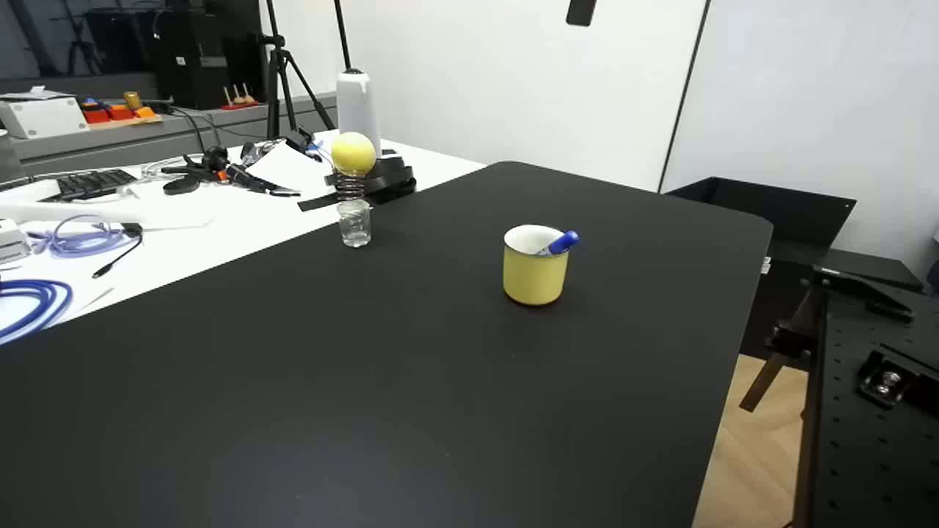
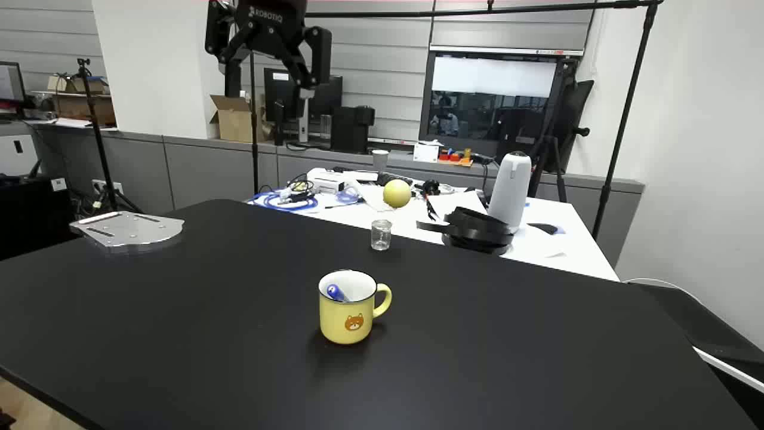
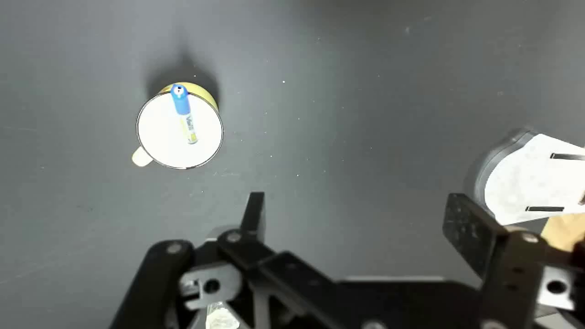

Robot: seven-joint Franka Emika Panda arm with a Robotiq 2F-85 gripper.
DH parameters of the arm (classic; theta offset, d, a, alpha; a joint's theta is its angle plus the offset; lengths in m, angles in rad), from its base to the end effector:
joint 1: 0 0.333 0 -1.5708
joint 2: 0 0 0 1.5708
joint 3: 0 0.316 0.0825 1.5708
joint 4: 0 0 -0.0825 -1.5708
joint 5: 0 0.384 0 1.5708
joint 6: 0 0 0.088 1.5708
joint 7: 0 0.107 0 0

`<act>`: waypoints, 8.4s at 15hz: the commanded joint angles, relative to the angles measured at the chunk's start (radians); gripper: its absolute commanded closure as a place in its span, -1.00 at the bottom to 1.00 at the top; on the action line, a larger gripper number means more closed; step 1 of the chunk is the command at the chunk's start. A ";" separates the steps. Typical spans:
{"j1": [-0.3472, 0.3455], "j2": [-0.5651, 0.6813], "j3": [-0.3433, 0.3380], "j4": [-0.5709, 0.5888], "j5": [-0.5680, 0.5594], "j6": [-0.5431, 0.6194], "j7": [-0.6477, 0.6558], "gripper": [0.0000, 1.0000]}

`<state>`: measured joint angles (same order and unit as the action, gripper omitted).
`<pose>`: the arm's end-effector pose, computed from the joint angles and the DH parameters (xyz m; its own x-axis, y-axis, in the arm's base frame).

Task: Take the blue marker out of the yellow mug and put it on the table

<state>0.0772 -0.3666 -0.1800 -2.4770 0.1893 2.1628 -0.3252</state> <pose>0.4283 -0.0377 0.4274 0.9877 0.1189 0.1014 0.1374 -0.9697 -0.2018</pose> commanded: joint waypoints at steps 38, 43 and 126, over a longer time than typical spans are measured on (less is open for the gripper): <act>-0.198 0.463 0.026 -0.028 -0.323 0.508 0.299 -1.00; -0.191 0.521 0.039 -0.019 -0.293 0.442 0.278 -1.00; -0.172 0.669 0.195 0.138 -0.146 0.250 0.025 -1.00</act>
<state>-0.1032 0.3290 0.0305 -2.3594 0.0384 2.4910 -0.3987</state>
